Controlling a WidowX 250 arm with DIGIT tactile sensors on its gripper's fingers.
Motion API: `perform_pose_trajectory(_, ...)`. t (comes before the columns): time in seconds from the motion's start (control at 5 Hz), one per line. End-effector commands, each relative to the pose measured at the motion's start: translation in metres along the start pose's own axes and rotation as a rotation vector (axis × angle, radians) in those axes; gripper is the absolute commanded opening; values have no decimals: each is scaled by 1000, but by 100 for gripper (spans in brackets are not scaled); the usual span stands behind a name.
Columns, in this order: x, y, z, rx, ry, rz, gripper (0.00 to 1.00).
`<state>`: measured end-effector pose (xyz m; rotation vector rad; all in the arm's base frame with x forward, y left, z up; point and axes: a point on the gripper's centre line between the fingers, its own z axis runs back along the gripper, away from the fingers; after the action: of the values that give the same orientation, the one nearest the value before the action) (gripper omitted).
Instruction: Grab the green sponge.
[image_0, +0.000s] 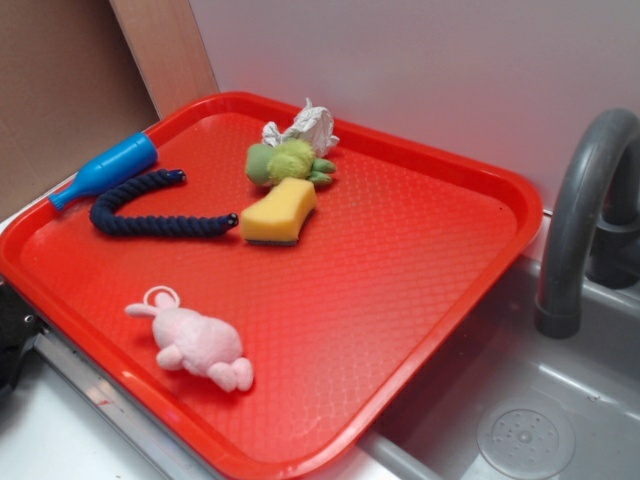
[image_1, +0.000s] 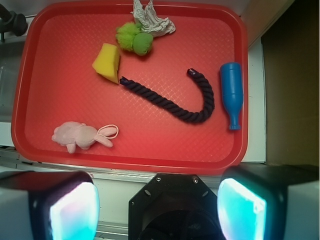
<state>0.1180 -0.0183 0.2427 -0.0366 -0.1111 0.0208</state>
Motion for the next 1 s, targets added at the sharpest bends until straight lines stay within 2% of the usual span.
perform_pose_trajectory(0.0, 0, 0, 0, 0, 0, 0, 100)
perform_pose_trajectory(0.2, 23, -3, -6, -25, 20, 4, 100)
perform_pose_trajectory(0.4, 44, -14, -13, -107, 13, 8, 100)
perform_pose_trajectory(0.6, 70, -28, -29, -138, -6, 11, 100)
perform_pose_trajectory(0.8, 91, -46, -63, -195, 0, 34, 100)
